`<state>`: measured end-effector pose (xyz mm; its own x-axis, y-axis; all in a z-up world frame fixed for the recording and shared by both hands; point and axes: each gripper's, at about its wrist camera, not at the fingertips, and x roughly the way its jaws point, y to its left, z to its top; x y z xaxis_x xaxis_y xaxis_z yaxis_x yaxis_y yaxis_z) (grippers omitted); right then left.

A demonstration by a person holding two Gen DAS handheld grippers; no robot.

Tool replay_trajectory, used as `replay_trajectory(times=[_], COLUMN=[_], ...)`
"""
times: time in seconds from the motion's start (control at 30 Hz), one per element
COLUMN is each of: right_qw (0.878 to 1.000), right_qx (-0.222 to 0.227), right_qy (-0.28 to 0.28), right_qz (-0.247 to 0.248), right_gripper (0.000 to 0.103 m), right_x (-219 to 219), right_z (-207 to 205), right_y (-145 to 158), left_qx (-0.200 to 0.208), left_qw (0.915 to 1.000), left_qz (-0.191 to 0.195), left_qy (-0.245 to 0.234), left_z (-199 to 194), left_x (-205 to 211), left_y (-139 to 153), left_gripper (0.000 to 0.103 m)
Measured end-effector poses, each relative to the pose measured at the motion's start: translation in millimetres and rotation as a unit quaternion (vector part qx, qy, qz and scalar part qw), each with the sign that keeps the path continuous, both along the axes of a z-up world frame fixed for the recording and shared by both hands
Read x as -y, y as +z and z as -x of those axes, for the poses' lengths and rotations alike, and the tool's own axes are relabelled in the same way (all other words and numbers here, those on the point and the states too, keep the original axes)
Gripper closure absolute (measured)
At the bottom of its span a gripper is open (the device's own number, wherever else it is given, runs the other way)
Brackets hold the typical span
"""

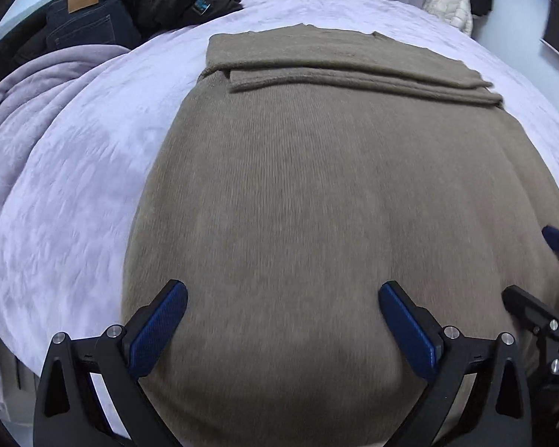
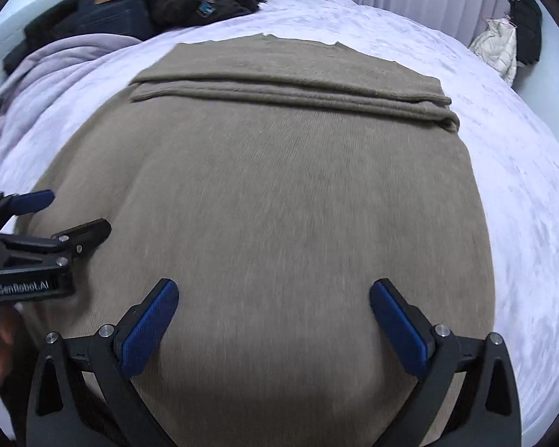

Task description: Fold small clothes

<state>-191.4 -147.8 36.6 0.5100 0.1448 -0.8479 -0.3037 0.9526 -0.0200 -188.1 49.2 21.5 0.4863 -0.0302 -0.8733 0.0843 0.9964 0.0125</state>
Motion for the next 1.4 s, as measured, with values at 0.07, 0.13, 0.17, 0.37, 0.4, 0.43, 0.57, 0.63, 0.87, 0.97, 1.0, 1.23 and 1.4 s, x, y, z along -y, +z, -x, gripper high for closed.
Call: replay_trajectory(times=[0.07,0.13,0.17,0.37,0.4,0.43,0.57,0.63,0.87,0.97,1.0,1.23,1.4], right_qw=[0.999,0.998,0.997,0.991,0.988,0.986,0.987,0.988,0.993,0.994,0.994,0.989,0.996], right_qx=[0.009,0.011,0.004,0.065,0.085,0.101,0.103,0.088,0.018,0.014,0.017,0.064,0.072], right_qy=[0.030,0.051,0.058,0.084,0.087,0.089,0.101,0.102,0.107,0.106,0.108,0.101,0.014], right_qz=[0.017,0.032,0.040,0.085,0.092,0.096,0.075,0.077,0.050,0.021,0.022,0.087,-0.042], right_gripper=[0.001,0.001,0.001,0.000,0.000,0.000,0.000,0.000,0.001,0.001,0.001,0.000,0.000], right_x=[6.1,10.6,13.6,16.4,10.5,3.5,-33.2,-51.5,-49.2,-7.7,4.5,64.6,124.8], right_z=[16.3,29.3,36.2,74.8,73.9,70.3,34.4,14.2,1.1,19.6,27.3,82.5,90.0], right_y=[-2.4,-3.6,-2.9,24.6,33.1,40.4,53.1,47.3,1.9,0.2,-1.1,-3.9,13.0], left_qx=[-0.002,-0.003,0.006,0.111,0.114,0.118,0.111,0.088,0.009,0.049,0.052,0.060,0.026], left_qw=[0.9997,0.9997,0.9996,0.9920,0.9922,0.9921,0.9936,0.9958,0.9995,0.9972,0.9964,0.9960,0.9942], left_qz=[-0.005,-0.005,-0.009,-0.057,-0.046,-0.036,0.003,0.010,-0.002,0.017,0.018,0.011,0.097], left_qy=[-0.023,-0.024,-0.025,-0.021,-0.021,-0.020,-0.022,-0.023,-0.030,-0.055,-0.064,-0.066,-0.040], left_z=[13.1,29.0,32.0,34.3,30.1,24.2,-16.8,-37.3,-38.5,-2.1,7.2,48.5,40.5], left_x=[-4.5,-12.5,-20.5,-47.3,-47.7,-45.9,-25.3,-15.3,-6.6,-28.6,-34.2,-81.7,-105.5], left_y=[1.3,14.7,23.0,74.3,81.5,87.8,93.4,80.6,0.5,0.4,-0.4,7.4,-4.8], left_gripper=[0.000,0.000,0.000,0.000,0.000,0.000,0.000,0.000,0.000,0.000,0.000,0.000,0.000])
